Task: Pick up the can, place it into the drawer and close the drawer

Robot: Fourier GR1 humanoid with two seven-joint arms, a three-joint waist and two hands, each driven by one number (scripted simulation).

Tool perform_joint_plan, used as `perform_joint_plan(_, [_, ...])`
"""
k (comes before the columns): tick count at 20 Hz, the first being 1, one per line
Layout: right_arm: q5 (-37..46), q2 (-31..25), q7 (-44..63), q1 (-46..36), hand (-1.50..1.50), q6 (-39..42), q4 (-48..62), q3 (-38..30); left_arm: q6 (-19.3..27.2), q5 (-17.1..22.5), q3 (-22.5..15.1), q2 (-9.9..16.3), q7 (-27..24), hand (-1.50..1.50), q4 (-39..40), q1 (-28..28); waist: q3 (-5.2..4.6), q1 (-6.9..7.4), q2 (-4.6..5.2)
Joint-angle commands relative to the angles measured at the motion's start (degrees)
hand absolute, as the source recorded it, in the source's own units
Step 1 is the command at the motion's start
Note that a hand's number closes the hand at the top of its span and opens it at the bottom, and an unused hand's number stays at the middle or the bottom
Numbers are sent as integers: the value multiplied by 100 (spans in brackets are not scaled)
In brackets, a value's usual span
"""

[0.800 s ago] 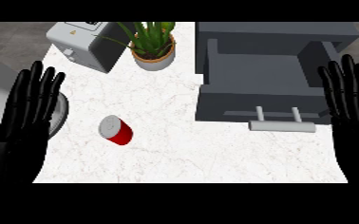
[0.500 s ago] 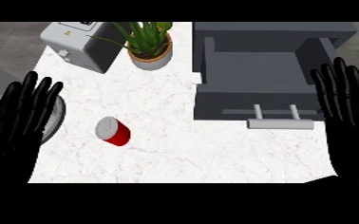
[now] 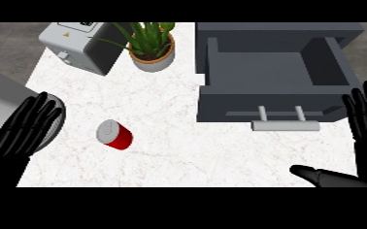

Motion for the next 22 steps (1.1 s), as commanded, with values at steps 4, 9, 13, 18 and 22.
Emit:
perform_joint_plan(4, [-349,11,-449,607,-150,428,127,-448,-568,890,850,230,323,-150,-492,555,-1,15,0])
perform_joint_plan(9, [-719,30,-299,1133,-150,816,-466,-746,-611,916,928,63,606,-150,-591,478,-1,-17,1])
perform_joint_plan(13, [-991,-155,-375,1093,-150,1066,-345,-1179,-447,1707,1452,166,1110,-150,-677,428,-1,-6,1])
perform_joint_plan(18, [-1678,-411,-442,1227,-150,1521,-194,-1742,19,2122,1287,-80,1610,-150,-714,341,1,-28,0])
perform_joint_plan(22, [-1595,-306,-401,1244,-150,1628,-229,-1763,62,2614,1584,85,2066,-150,-772,215,0,-8,0])
